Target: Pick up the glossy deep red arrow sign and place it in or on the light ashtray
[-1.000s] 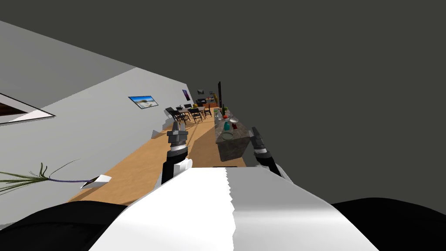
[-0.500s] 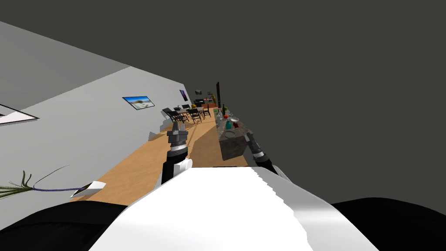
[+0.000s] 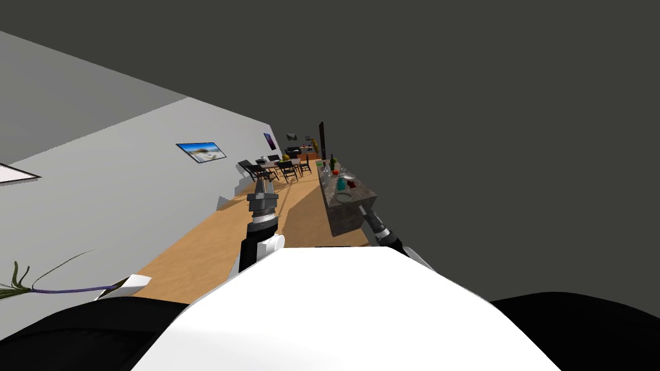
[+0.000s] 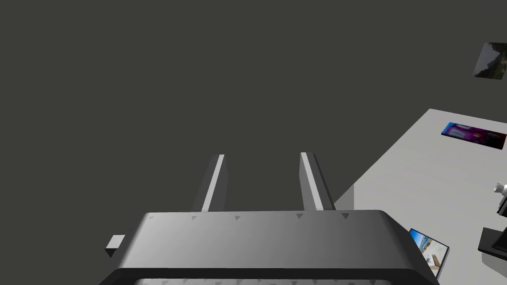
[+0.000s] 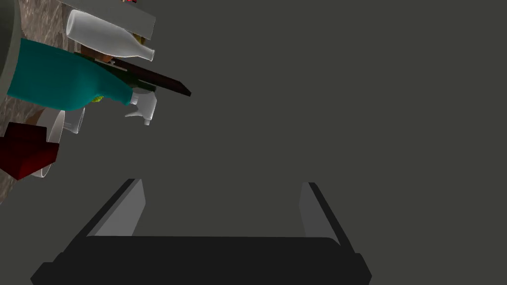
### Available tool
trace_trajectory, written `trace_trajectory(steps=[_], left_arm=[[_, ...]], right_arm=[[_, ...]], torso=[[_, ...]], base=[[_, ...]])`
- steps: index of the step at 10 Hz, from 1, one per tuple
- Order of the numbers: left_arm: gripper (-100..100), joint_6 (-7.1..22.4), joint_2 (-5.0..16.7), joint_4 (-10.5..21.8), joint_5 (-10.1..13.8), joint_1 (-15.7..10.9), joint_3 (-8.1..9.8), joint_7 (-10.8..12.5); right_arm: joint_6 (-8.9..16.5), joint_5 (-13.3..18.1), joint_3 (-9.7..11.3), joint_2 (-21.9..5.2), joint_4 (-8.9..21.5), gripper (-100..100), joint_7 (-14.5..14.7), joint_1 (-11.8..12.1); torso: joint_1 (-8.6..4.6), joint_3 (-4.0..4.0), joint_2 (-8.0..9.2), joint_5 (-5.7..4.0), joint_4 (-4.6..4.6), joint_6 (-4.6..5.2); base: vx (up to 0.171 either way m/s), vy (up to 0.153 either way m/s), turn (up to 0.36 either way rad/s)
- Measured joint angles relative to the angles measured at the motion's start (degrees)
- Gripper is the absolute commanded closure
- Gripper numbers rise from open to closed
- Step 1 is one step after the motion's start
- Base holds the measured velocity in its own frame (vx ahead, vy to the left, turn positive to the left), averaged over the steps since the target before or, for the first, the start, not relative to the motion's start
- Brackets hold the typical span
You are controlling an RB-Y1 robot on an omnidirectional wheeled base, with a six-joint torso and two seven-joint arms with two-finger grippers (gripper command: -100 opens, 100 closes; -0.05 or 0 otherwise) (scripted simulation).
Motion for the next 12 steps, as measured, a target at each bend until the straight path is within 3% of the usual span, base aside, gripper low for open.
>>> trace_trajectory(steps=[6,12], left_arm=[[0,0.0,0.0,0.0,0.0,0.0,0.0,0.0],[0,0.0,0.0,0.0,0.0,0.0,0.0,0.0]], right_arm=[[-3.37,1.24,3.99,-8.52,8.45,-100,-1.27,-0.13],[-6.63,2.07,7.26,-19.06,17.25,-100,-2.59,0.46]], torso=[[-0.02,-0.04,-0.06,0.0,-0.02,0.01],[-0.07,-0.09,-0.14,-0.01,-0.03,0.01]], base=[[0.0,0.108,-0.019],[0.019,0.092,0.001]])
